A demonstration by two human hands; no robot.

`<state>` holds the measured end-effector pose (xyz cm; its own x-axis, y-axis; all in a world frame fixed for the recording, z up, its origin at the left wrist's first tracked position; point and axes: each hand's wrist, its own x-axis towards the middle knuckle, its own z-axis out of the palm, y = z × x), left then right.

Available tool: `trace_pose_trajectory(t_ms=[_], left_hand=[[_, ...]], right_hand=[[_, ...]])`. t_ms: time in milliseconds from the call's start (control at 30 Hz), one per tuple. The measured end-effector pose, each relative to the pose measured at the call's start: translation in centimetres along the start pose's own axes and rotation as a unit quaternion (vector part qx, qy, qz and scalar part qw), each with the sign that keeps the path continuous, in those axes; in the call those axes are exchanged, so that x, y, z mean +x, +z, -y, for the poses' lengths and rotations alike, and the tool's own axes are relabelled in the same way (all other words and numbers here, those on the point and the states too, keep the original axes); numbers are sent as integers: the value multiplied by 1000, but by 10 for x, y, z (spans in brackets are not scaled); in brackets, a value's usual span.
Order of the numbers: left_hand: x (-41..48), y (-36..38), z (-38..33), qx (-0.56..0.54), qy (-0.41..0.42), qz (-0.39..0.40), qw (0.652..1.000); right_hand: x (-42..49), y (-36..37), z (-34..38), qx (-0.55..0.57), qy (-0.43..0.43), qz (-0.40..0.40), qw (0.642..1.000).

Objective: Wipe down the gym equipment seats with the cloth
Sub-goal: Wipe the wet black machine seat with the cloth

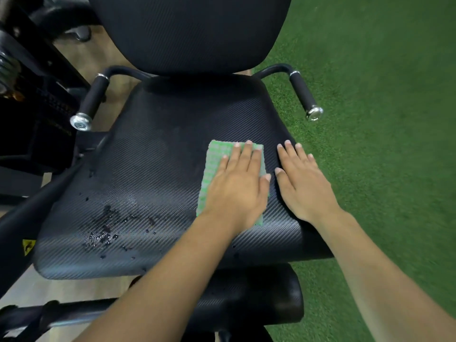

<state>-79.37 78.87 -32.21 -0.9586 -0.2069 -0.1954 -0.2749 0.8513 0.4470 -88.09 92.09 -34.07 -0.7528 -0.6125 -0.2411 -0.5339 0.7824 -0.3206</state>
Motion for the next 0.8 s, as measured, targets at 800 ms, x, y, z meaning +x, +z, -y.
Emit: trace_pose_trajectory(t_ms=[800], left_hand=[[-56, -19, 71, 106, -95, -34, 989]], right_hand=[[2, 3, 0, -44, -4, -2, 999]])
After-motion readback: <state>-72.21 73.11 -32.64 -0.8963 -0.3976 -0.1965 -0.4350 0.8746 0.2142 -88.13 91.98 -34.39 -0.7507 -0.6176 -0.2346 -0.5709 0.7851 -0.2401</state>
